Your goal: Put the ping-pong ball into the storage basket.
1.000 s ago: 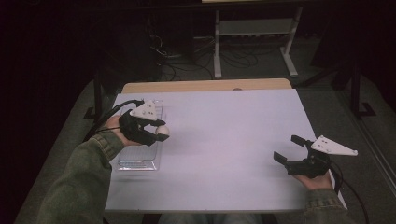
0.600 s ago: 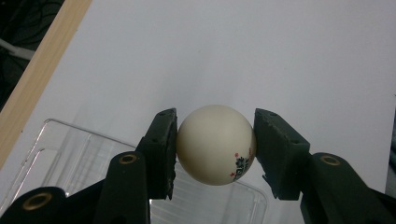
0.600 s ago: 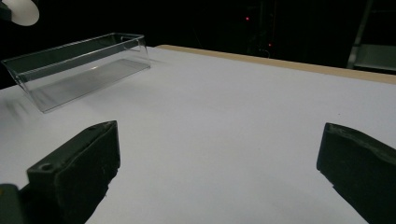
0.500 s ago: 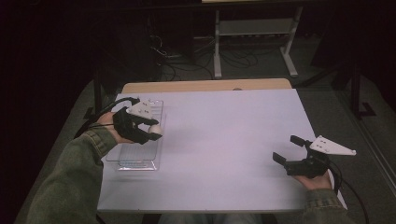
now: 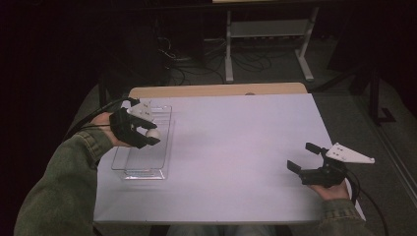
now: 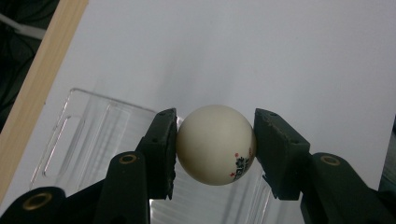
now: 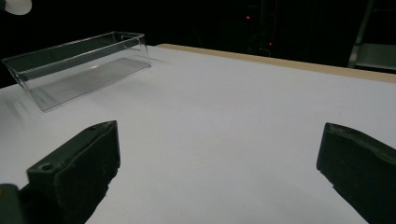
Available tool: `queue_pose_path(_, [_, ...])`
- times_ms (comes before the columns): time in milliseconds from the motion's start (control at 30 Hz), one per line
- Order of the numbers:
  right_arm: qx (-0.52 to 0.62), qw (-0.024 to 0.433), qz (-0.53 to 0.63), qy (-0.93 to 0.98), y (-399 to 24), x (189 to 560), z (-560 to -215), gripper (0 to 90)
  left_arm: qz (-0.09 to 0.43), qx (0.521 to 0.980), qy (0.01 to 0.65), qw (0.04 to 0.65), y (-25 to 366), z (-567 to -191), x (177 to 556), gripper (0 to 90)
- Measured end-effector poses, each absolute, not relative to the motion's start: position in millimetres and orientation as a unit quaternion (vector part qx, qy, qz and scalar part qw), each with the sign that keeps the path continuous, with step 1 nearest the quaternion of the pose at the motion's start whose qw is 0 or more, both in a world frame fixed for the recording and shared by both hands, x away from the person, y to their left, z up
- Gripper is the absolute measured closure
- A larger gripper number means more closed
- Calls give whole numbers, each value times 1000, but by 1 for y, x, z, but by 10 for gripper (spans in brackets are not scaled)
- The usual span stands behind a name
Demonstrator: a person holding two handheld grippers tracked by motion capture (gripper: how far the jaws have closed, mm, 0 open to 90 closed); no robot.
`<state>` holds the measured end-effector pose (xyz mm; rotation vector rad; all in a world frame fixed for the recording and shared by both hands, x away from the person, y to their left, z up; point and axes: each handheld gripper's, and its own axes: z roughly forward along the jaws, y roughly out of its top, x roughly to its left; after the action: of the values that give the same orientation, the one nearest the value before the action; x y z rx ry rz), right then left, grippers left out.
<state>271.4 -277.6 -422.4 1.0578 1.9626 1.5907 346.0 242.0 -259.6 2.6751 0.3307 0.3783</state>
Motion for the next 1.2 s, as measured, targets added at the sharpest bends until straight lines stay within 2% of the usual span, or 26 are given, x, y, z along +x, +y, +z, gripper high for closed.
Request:
queue_pose_path(167, [379,198,568,703,-277,272,-423,0,138,963,121,197,241,-262,349,510])
queue_pose_path(433, [377,198,567,705,-276,272,-423,0,113,977,108,144,236,-265,354,510])
queue_pose_path(1200, [375,194,566,708,-276,272,-423,0,91,985,100,108,235,-287,357,510])
